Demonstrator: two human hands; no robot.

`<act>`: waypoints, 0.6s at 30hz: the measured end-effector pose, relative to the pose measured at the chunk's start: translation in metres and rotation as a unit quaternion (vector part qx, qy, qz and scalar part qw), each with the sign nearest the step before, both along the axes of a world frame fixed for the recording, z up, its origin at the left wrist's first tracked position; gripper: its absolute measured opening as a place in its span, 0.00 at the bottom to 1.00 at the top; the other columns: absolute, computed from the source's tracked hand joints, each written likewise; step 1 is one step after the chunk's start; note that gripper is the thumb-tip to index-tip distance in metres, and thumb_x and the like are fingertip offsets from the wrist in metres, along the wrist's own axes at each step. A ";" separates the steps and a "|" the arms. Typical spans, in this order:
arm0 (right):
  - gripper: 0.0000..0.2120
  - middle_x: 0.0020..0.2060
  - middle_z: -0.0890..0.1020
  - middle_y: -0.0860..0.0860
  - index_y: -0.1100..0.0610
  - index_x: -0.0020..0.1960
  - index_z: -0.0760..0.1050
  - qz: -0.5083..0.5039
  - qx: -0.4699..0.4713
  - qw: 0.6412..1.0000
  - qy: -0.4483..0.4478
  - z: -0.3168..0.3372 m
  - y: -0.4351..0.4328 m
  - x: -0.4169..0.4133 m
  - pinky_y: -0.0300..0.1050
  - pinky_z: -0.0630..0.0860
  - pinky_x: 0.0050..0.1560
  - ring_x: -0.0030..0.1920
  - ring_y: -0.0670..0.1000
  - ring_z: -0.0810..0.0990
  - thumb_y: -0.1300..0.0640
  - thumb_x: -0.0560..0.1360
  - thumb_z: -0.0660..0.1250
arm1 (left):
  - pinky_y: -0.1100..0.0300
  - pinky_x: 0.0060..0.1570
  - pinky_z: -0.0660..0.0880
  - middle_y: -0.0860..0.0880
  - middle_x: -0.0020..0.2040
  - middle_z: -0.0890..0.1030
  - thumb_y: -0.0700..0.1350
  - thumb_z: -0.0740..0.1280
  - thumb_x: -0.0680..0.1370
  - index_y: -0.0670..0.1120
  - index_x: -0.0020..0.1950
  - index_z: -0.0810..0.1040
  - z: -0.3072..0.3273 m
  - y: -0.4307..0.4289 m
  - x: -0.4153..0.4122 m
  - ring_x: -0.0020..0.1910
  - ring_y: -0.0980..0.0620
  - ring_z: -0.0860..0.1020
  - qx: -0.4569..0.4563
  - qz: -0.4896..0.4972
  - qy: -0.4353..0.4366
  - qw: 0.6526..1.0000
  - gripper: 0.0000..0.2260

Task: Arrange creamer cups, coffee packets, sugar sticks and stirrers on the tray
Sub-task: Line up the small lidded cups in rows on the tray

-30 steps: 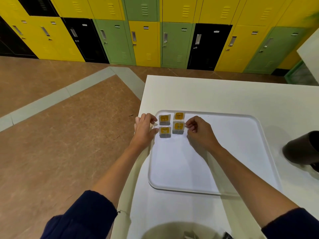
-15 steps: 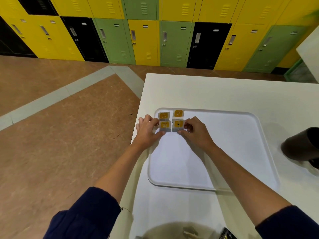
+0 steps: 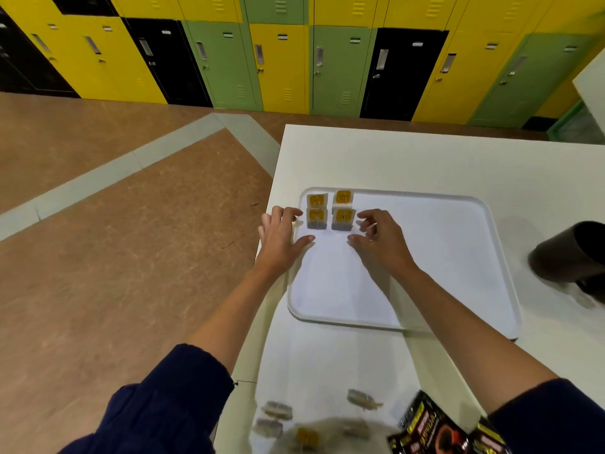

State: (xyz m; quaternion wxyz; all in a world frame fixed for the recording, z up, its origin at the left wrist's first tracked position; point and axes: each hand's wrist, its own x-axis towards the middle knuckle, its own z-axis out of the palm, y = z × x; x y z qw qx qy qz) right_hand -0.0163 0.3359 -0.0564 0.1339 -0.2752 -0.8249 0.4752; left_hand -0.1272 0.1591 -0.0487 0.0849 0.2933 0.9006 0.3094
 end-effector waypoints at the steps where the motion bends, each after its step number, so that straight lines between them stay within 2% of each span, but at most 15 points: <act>1: 0.20 0.47 0.75 0.55 0.61 0.57 0.73 -0.009 0.003 1.000 0.007 0.004 -0.004 0.008 0.24 0.71 0.39 0.37 0.43 0.72 0.63 0.68 0.75 | 0.61 0.50 0.56 0.47 0.58 0.71 0.49 0.70 0.74 0.46 0.63 0.70 0.003 -0.007 0.007 0.57 0.49 0.65 0.002 0.011 0.008 1.000 0.20; 5: 0.16 0.44 0.77 0.55 0.60 0.55 0.73 -0.012 0.012 1.000 0.020 0.022 -0.023 0.037 0.27 0.72 0.38 0.36 0.45 0.74 0.60 0.71 0.73 | 0.57 0.51 0.66 0.47 0.53 0.76 0.45 0.70 0.74 0.45 0.58 0.72 0.013 -0.037 0.028 0.53 0.49 0.71 0.046 0.008 -0.010 0.999 0.15; 6: 0.14 0.44 0.78 0.55 0.59 0.54 0.73 -0.005 0.009 1.000 0.019 0.029 -0.030 0.047 0.29 0.72 0.38 0.36 0.46 0.75 0.60 0.71 0.73 | 0.59 0.49 0.69 0.48 0.49 0.78 0.45 0.70 0.74 0.44 0.57 0.73 0.020 -0.047 0.036 0.49 0.50 0.74 0.061 -0.011 -0.034 0.997 0.13; 8: 0.11 0.42 0.80 0.56 0.59 0.52 0.74 0.013 0.000 1.000 0.017 0.042 -0.047 0.065 0.33 0.74 0.38 0.34 0.45 0.76 0.60 0.72 0.72 | 0.69 0.41 0.71 0.48 0.43 0.81 0.44 0.70 0.75 0.43 0.54 0.75 0.037 -0.067 0.055 0.40 0.53 0.77 0.076 -0.048 -0.111 0.990 0.10; 10: 0.08 0.40 0.80 0.56 0.59 0.51 0.76 0.017 0.001 1.000 0.016 0.049 -0.057 0.075 0.29 0.72 0.37 0.33 0.42 0.75 0.60 0.73 0.71 | 0.74 0.37 0.71 0.50 0.41 0.81 0.44 0.70 0.75 0.43 0.53 0.77 0.045 -0.080 0.067 0.37 0.55 0.78 0.069 -0.083 -0.161 0.981 0.09; 15: 0.05 0.39 0.81 0.56 0.59 0.48 0.78 0.061 -0.022 0.998 0.007 0.065 -0.102 0.114 0.27 0.71 0.38 0.35 0.42 0.75 0.59 0.74 0.70 | 0.75 0.41 0.72 0.55 0.41 0.81 0.43 0.69 0.76 0.42 0.50 0.81 0.055 -0.131 0.106 0.39 0.66 0.79 0.059 -0.135 -0.187 0.971 0.06; 18: 0.05 0.39 0.81 0.53 0.59 0.48 0.78 0.101 -0.036 0.994 -0.018 0.072 -0.128 0.136 0.28 0.72 0.38 0.37 0.45 0.77 0.59 0.74 0.69 | 0.75 0.42 0.72 0.55 0.43 0.82 0.41 0.68 0.76 0.44 0.49 0.81 0.051 -0.157 0.122 0.41 0.66 0.79 0.035 -0.145 -0.208 0.967 0.04</act>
